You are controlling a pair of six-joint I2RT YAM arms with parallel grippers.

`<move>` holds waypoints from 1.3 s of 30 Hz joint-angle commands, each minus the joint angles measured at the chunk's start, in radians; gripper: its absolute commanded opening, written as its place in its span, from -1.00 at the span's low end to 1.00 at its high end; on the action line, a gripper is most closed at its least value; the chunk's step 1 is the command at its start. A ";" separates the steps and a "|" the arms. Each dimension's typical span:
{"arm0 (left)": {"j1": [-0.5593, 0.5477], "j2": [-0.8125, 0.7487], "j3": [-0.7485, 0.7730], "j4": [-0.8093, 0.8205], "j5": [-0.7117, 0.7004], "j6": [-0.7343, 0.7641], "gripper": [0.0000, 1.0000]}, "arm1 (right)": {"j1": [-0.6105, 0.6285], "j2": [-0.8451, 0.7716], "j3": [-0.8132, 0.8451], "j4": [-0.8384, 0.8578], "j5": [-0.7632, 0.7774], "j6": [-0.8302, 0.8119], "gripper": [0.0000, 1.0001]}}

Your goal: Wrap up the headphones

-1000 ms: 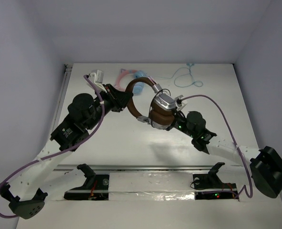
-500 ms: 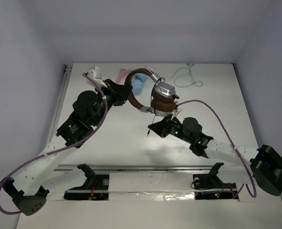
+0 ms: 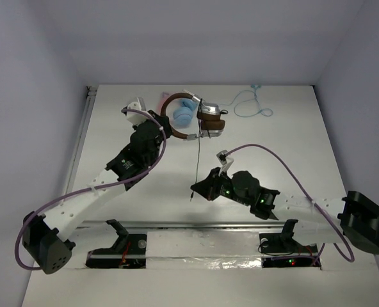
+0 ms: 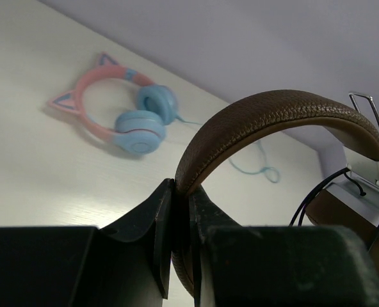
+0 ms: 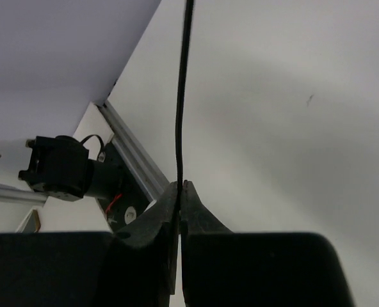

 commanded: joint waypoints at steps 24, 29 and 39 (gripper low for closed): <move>-0.250 0.065 -0.335 0.149 -0.339 0.009 -1.00 | 0.060 -0.074 0.389 -0.389 0.207 -0.124 -1.00; -0.310 0.028 -0.377 0.086 -0.329 -0.078 -1.00 | 0.060 -0.043 0.405 -0.382 0.354 -0.131 -1.00; -0.372 0.019 -0.398 0.035 -0.267 -0.191 -1.00 | 0.060 -0.019 0.368 -0.291 0.653 0.021 -1.00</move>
